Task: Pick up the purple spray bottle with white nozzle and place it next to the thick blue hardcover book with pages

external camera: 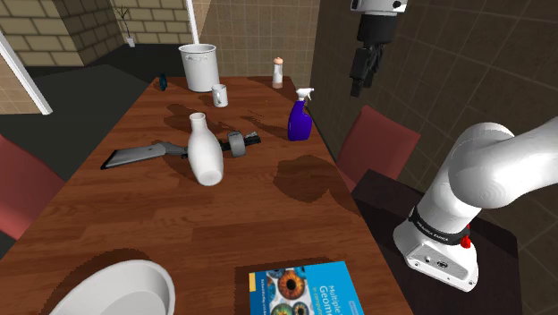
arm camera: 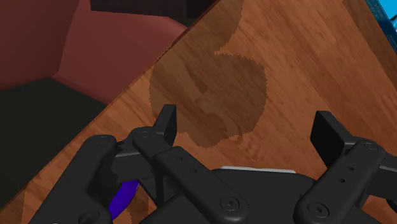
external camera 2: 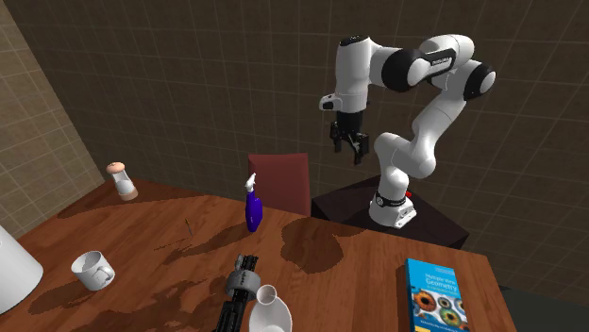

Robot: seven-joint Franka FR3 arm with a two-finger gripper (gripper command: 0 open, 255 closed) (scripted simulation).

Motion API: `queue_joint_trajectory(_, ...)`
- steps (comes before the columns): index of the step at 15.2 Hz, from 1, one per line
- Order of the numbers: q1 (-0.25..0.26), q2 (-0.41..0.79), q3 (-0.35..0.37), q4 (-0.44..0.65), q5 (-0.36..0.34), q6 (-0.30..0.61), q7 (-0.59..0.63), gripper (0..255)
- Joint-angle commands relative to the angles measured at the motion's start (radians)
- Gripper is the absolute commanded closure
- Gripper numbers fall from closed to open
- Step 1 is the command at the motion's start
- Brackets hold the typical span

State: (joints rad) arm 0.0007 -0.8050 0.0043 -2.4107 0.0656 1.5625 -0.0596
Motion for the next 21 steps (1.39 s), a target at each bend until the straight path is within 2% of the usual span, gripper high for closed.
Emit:
queue_joint_trajectory(1,0.0,0.0,0.0,0.0,0.0,0.0,0.0,0)
queue_joint_trajectory(7,-0.002,-0.014,-0.16,-0.146,-0.069,0.228,-0.254,0)
queue_joint_trajectory(13,0.022,0.082,-0.345,-0.209,-0.101,0.474,-0.522,0)
queue_joint_trajectory(17,0.078,0.201,-0.487,-0.199,-0.072,0.631,-0.724,0)
queue_joint_trajectory(21,0.192,0.347,-0.653,-0.147,0.027,0.76,-0.962,0)
